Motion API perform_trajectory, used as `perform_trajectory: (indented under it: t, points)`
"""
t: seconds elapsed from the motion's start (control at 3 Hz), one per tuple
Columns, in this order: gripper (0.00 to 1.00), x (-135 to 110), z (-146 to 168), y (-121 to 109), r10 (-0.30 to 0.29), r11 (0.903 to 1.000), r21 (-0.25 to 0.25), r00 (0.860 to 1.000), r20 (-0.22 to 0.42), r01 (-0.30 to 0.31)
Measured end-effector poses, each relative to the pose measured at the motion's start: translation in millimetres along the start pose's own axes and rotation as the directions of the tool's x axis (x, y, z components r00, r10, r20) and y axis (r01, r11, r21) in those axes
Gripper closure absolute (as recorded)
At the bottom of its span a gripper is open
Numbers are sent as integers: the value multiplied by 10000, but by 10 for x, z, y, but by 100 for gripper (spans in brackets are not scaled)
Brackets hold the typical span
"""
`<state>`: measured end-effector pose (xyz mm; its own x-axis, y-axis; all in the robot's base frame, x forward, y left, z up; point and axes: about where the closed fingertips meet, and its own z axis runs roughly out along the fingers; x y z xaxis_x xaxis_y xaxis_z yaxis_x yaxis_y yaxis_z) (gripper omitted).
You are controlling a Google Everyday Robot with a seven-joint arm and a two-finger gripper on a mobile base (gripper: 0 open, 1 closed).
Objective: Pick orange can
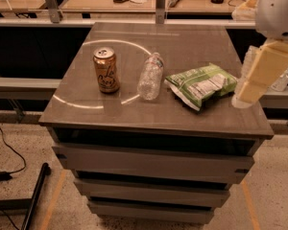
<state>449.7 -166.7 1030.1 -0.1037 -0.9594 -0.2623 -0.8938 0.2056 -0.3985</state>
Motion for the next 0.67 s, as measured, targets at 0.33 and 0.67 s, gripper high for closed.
perform_trajectory:
  t: [0.33, 0.67]
  points:
    - [0, -616, 331, -371, -86, 9997, -204, 9898, 1420, 116]
    - [0, -1267, 600, -513, -64, 9965, -788, 9688, 2477, 267]
